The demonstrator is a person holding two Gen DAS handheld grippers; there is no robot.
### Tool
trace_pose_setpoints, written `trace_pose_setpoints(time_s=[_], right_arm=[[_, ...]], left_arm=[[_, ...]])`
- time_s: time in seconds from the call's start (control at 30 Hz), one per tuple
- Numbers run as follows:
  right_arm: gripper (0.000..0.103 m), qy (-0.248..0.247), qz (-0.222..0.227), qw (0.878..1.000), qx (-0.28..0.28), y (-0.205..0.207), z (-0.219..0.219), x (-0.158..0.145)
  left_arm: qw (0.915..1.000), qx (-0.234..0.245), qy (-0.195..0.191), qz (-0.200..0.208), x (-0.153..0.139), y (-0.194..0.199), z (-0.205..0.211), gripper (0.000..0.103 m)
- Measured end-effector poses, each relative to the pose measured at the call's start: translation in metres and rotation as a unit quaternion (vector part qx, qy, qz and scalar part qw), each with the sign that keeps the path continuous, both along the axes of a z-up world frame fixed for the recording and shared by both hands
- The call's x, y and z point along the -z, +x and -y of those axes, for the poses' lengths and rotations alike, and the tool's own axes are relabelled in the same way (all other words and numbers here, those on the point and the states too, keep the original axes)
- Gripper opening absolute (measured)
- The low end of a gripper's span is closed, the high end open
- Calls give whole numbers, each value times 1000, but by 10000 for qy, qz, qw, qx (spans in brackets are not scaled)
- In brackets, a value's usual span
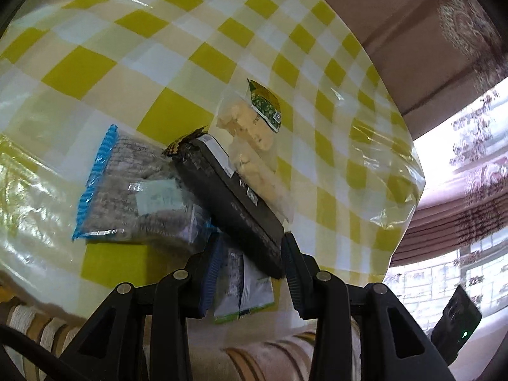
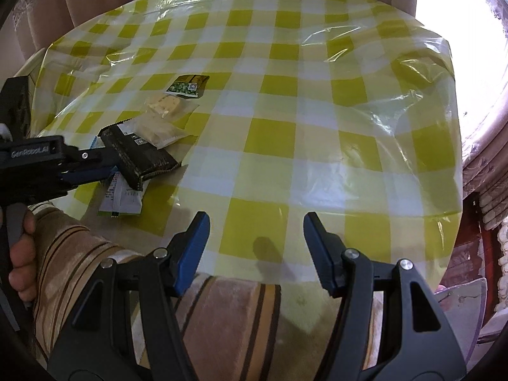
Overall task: Organize snacks
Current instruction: 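Grasp the black cracker pack with the left gripper while the right grasps the clear cracker packet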
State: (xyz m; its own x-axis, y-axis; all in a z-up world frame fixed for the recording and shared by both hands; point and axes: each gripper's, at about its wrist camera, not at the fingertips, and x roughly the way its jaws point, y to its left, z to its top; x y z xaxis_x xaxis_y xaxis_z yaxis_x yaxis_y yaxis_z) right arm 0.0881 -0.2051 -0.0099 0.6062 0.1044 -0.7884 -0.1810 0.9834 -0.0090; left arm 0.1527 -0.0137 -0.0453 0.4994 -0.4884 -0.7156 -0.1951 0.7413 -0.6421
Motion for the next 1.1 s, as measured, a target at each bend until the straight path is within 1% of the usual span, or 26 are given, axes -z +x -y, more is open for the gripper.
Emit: trace_pose_setpoints(time_s=[0.3,0.43,0.47,0.5,0.53,0.6,0.77,0.87,0.97,1.1], right_arm=[[65,31,3,9998,-180,15,-12,0],[65,40,51,9995,-295,25,-21,-1],[65,33,67,9994,-328,27,-23,-2],[65,26,94,9992,-375,30,-27,-3],[65,29,124,9990,-426,34,-30,-4],[65,28,174,9983,-563,40,-38,-5],[65,-30,211,9953,-944,58,-62,-5],[65,23,151,9940,-1084,68,-72,-4],[65,60,19,9919,-1267,79,-83,0],[65,56,-159,9903,-1378,88,-91,7]], left_arm=[[9992,-206,-300,-193,13,21,-8,40],[9989,-278,-351,-162,15,27,-11,39],[9989,-269,-355,-154,16,29,-11,38],[9988,-282,-362,-151,17,30,-12,30],[9988,-289,-358,-171,19,31,-13,28],[9986,-278,-435,-144,20,33,-14,27],[9988,-217,-450,-4,17,35,-12,24],[9989,-168,-426,100,14,35,-13,22],[9991,-119,-373,174,11,37,-14,21],[9991,-15,-352,241,8,42,-18,20]])
